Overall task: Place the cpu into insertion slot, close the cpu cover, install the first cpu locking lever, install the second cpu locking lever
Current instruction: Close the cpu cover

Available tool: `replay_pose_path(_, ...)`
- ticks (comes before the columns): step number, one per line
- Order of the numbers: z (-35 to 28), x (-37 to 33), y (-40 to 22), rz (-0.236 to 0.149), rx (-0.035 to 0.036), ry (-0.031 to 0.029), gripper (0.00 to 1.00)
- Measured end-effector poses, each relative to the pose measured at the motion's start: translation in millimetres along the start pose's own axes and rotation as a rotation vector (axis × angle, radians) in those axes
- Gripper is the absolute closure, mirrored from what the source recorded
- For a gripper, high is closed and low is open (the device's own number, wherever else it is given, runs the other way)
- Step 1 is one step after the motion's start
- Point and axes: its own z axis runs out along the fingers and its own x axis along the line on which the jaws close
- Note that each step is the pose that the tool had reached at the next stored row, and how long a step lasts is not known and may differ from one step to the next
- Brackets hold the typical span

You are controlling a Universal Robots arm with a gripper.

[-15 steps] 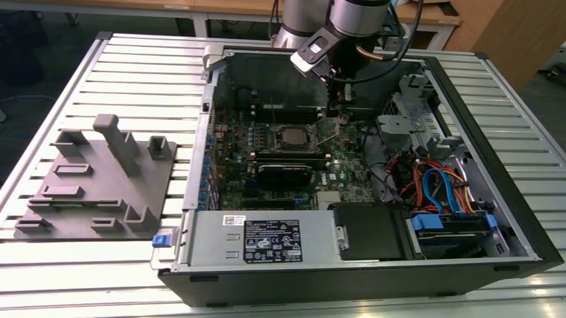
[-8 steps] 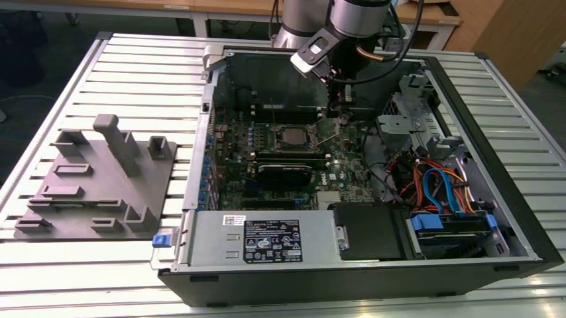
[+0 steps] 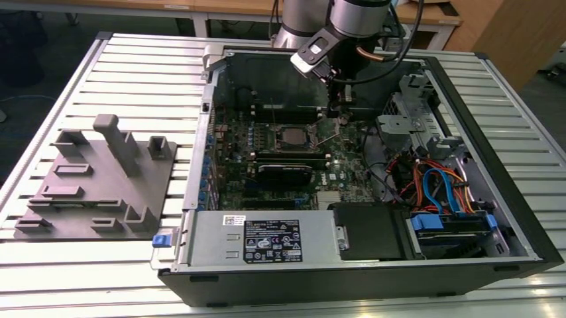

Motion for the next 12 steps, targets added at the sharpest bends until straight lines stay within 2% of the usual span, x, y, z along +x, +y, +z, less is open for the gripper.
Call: replay_pose_path(12,0.2,0.0,12.0,0.0,0.0001,0.0,0.9)
